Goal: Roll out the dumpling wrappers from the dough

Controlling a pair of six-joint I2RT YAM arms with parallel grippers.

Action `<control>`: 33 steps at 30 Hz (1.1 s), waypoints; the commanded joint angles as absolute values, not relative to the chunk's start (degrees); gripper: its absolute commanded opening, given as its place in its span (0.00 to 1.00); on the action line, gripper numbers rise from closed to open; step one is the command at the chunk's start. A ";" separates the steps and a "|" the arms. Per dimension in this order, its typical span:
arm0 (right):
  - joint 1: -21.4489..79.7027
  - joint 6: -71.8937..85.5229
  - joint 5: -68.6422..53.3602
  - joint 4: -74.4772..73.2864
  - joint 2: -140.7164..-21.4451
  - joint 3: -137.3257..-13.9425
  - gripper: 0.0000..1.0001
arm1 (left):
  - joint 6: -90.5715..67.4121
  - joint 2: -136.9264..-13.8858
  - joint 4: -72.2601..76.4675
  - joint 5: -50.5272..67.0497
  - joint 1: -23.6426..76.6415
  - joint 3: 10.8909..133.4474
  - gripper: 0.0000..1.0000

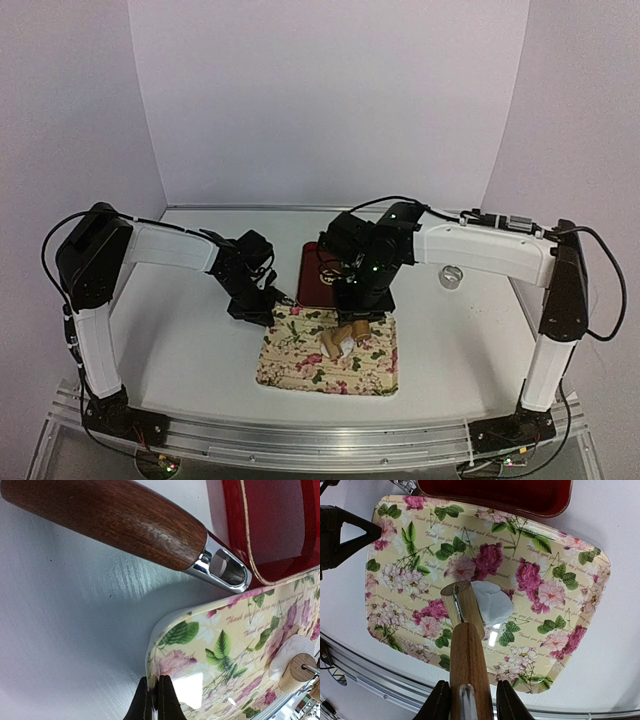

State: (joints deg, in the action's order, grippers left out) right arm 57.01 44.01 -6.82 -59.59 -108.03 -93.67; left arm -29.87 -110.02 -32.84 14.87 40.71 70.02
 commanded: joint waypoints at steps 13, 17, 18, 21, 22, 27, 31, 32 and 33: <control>53.25 40.02 -2.40 -86.56 -116.57 -79.65 0.00 | -29.00 -107.05 -33.65 10.56 38.93 69.66 0.00; 52.79 39.36 -3.19 -84.81 -118.48 -79.17 0.00 | -28.86 -107.05 -33.66 10.55 38.85 69.76 0.00; 52.78 39.15 -3.32 -84.57 -119.02 -79.31 0.00 | -28.77 -107.05 -33.66 10.60 38.85 69.81 0.00; 52.73 38.78 -3.62 -83.90 -120.63 -80.30 0.00 | -28.60 -107.06 -33.81 10.61 38.85 69.89 0.00; 52.73 38.63 -3.72 -83.69 -121.09 -80.60 0.00 | -28.57 -107.05 -33.84 10.63 38.85 69.88 0.00; 52.73 37.77 -4.05 -83.15 -123.69 -83.07 0.00 | -28.23 -106.98 -33.84 11.03 38.76 69.94 0.00; 52.73 36.90 -4.28 -83.05 -125.67 -85.49 0.00 | -28.11 -106.72 -33.60 11.54 38.78 69.81 0.00; 52.71 36.72 -4.34 -82.97 -126.04 -86.12 0.00 | -28.12 -106.70 -33.47 11.66 38.77 69.73 0.00; 52.73 36.67 -4.36 -82.90 -126.42 -86.77 0.00 | -28.12 -106.62 -33.41 11.75 38.76 69.70 0.00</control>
State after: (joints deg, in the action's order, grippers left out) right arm 52.75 38.09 -16.86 -57.55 -112.96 -93.10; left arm -29.76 -110.02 -32.64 14.81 40.49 69.52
